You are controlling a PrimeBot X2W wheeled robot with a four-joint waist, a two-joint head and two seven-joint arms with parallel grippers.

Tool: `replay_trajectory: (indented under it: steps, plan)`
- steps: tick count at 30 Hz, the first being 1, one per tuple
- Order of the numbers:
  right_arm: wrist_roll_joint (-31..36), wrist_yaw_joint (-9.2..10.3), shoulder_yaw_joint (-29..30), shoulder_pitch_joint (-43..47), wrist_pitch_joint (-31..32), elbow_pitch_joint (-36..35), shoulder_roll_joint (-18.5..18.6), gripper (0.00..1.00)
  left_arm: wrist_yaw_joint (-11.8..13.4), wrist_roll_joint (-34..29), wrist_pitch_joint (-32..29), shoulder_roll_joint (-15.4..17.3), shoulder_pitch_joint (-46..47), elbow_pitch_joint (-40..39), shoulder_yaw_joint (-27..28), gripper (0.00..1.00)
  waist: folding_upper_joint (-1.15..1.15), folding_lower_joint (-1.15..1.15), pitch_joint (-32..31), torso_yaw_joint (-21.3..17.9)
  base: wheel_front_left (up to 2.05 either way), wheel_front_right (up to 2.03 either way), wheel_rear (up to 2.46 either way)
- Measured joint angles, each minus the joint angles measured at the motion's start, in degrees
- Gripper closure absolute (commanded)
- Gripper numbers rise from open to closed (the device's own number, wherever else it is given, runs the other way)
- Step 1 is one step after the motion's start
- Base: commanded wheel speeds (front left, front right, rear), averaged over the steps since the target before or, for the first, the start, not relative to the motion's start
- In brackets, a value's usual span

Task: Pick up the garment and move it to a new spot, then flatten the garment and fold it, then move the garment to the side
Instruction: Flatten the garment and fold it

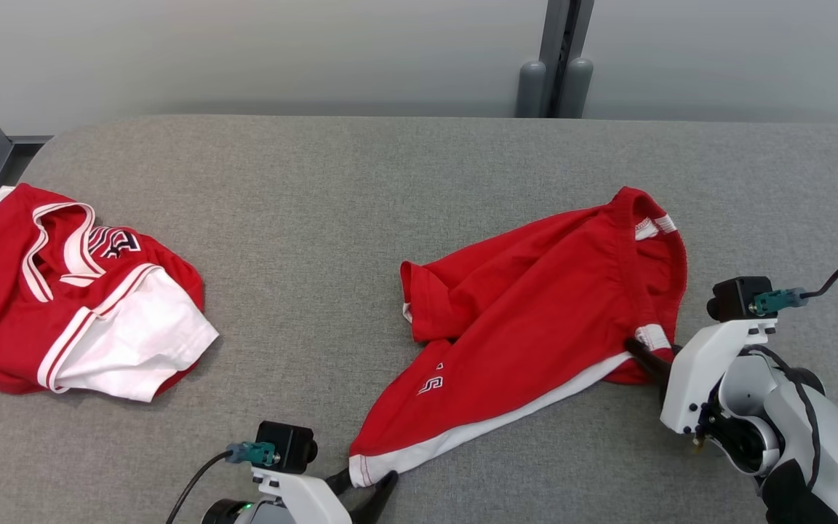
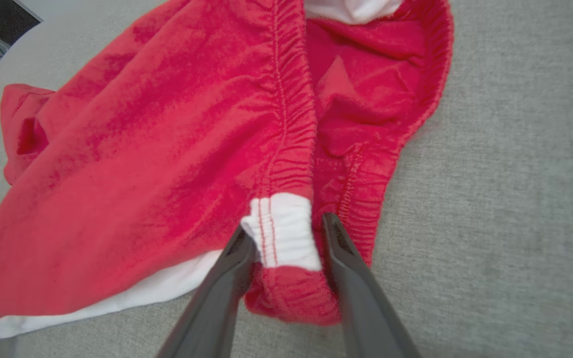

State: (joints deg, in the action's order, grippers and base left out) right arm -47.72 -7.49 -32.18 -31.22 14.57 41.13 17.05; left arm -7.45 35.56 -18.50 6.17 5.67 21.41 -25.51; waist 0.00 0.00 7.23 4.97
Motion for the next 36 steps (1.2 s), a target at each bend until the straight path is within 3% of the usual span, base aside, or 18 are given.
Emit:
replay_trajectory:
  steps: [1, 2, 12, 19, 25, 31, 34, 36]
  plan:
    - [-0.3, 0.00, -0.4, 0.0, -0.2, 0.1, 0.1, 0.83, 0.0, 0.4, 0.3, 0.2, 0.3, 0.3, -0.4, 0.70, 0.00, 0.00, 0.1, 0.0, 0.00, 0.00, 0.00]
    - [-0.5, 0.00, -0.9, 0.0, -0.5, 0.1, 0.2, 0.97, 0.0, 0.5, 0.6, 0.3, 0.6, 0.4, -0.8, 1.00, 0.00, 0.00, 0.1, -0.1, 0.00, 0.00, 0.00]
    - [-4.0, 0.00, -4.6, -0.2, -6.7, -1.7, 1.1, 1.00, 0.0, 4.4, 3.5, 2.5, 0.0, -0.7, -2.1, 1.00, 0.00, 0.00, -2.7, -0.4, 0.00, 0.00, 0.00]
    - [-9.8, 0.00, -6.5, 3.3, -8.6, -8.2, 4.2, 1.00, 0.2, 6.4, 3.1, 6.1, -2.7, -8.4, 0.1, 1.00, 0.00, 0.00, -5.9, -0.8, 0.00, 0.00, 0.00]
    - [-15.7, 0.00, -7.6, 4.7, -7.5, -16.2, 7.5, 1.00, 0.5, 8.2, -1.2, 10.3, -2.7, -16.6, 1.7, 1.00, 0.00, 0.00, -6.6, -1.9, 0.00, 0.00, 0.00]
    - [-18.2, -0.01, -6.9, 2.0, -7.5, -20.7, 11.5, 1.00, 0.4, 8.2, -5.7, 16.9, 4.8, -19.1, 5.1, 1.00, 0.00, 0.00, -3.9, -2.7, 0.00, 0.00, 0.00]
    - [-19.8, -0.02, -6.3, -0.4, -7.5, -21.9, 11.8, 1.00, 0.4, 8.9, -7.0, 17.7, 9.0, -19.0, 5.7, 1.00, 0.00, 0.00, -2.3, -2.9, 0.00, 0.00, 0.00]
    - [-22.0, -0.01, -5.6, -5.1, -6.6, -23.7, 12.4, 1.00, 0.4, 9.7, -9.3, 18.5, 17.6, -17.8, 5.5, 1.00, 0.00, 0.00, 0.7, -3.2, 0.00, 0.00, 0.00]
